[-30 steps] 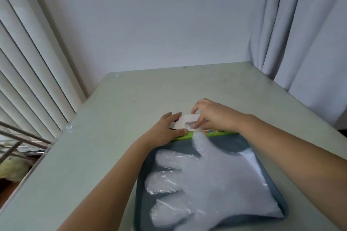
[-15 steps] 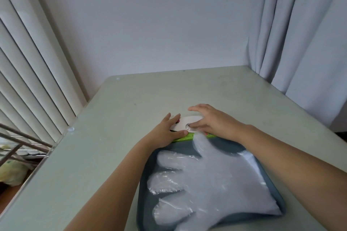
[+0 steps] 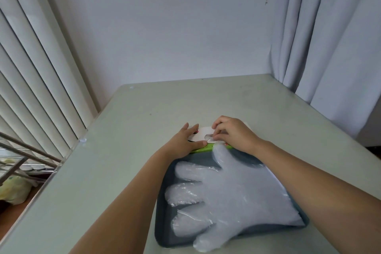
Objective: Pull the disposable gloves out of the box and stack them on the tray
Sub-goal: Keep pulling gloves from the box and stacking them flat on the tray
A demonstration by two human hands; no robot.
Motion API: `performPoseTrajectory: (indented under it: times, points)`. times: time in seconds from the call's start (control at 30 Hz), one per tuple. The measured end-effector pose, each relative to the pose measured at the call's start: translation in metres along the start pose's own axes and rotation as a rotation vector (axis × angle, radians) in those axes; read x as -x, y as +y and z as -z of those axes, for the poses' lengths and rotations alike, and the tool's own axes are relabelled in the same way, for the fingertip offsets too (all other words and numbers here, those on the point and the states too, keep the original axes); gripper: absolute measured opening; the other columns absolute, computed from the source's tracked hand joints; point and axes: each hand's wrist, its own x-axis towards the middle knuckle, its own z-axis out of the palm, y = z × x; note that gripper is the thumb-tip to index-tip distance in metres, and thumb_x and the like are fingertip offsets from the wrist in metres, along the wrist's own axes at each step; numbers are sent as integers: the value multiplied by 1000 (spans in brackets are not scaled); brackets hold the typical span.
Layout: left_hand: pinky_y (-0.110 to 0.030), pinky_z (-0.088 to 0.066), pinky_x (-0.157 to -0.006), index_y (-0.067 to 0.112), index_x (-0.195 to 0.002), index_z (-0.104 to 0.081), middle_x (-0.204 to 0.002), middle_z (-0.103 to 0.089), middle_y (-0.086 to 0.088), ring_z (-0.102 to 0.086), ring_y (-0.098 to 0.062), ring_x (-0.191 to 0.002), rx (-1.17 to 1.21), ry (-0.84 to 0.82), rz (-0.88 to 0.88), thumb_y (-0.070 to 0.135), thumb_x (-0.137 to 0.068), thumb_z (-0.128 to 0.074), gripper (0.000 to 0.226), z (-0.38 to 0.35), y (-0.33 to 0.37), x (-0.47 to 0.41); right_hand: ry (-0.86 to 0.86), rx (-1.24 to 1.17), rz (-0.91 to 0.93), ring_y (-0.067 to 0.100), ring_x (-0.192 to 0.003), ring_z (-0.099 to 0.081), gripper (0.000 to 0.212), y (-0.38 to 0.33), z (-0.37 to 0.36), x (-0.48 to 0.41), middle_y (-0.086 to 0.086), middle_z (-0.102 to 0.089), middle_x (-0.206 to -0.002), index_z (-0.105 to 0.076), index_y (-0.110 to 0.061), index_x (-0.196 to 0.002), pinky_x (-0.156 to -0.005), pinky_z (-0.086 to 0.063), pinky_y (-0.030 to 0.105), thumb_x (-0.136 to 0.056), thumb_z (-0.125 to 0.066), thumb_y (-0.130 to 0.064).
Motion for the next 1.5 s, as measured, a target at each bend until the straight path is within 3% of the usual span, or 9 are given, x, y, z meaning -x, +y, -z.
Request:
performPoseTrajectory:
  times: [0.13, 0.3, 0.5, 0.6, 0.73, 0.9, 1.03, 1.23, 1.5]
  points:
    - [-25, -10, -114, 24, -153, -23, -161, -8, -3, -3, -11, -149, 13, 4, -8, 38, -91, -63, 75, 0, -1, -2, 59, -129, -59, 2, -79, -55, 7, -2, 0, 3, -8, -60, -95, -73, -9, -78, -72, -37, 6, -83, -69, -8]
    - [-26, -10, -115, 25, -153, -23, -162, -7, -3, -5, -12, -149, 10, 9, -3, 40, -90, -64, 76, 0, -4, -4, 178, -301, -164, 10, -83, -55, 12, -5, -3, 0, -4, -58, -91, -64, -13, -80, -76, -41, 15, -89, -62, -6]
    - [-28, -11, -116, 26, -153, -23, -162, -5, -2, -7, -14, -149, 11, 7, -11, 40, -90, -63, 75, -1, -5, -5, 80, -376, -262, 11, -90, -57, 11, -4, 0, -5, -2, -64, -96, -66, -9, -99, -78, -43, 17, -92, -61, -15]
    - [-26, -10, -115, 26, -153, -23, -162, -7, -2, -4, -11, -148, 32, 10, -15, 40, -90, -64, 76, -2, -7, -6, -5, -392, -236, 10, -94, -60, 13, -5, 3, -3, -4, -66, -101, -70, -22, -91, -85, -47, 20, -80, -76, -21]
    - [-27, -11, -115, 26, -153, -23, -162, -7, -2, -5, -12, -149, 14, 12, -17, 40, -90, -64, 76, -2, -8, -7, 68, -363, -226, 19, -95, -62, 22, -5, 2, -4, 1, -66, -98, -69, -28, -71, -86, -48, 27, -81, -73, -9]
    - [-27, -13, -115, 26, -153, -23, -162, -6, -2, -10, -16, -148, 6, 9, -17, 40, -91, -63, 75, -1, -8, -7, 40, -328, -269, 16, -96, -60, 6, -5, 2, -5, 1, -65, -101, -68, -19, -85, -88, -47, 25, -87, -67, -13]
    - [-27, -12, -115, 26, -152, -24, -162, -9, -1, -8, -12, -148, 21, 13, -19, 40, -90, -64, 75, -1, -8, -7, -7, -329, -221, 13, -103, -59, 15, -5, 4, -3, -2, -62, -109, -69, -24, -88, -95, -46, 25, -78, -78, -18]
    - [-25, -14, -114, 26, -152, -24, -162, -7, -2, -12, -14, -148, 22, 6, -12, 38, -90, -64, 75, -1, -6, -6, 22, -236, -203, 17, -94, -57, 15, -9, 2, -4, -1, -58, -101, -67, -24, -74, -90, -45, 30, -83, -71, -12]
    - [-30, -15, -116, 30, -152, -22, -162, -4, 2, -15, -18, -147, 10, -8, -2, 43, -90, -62, 75, 1, -7, -6, 247, -514, -346, 6, -80, -57, 10, -9, 2, -6, -7, -65, -84, -68, -19, -80, -73, -43, 14, -85, -69, -10]
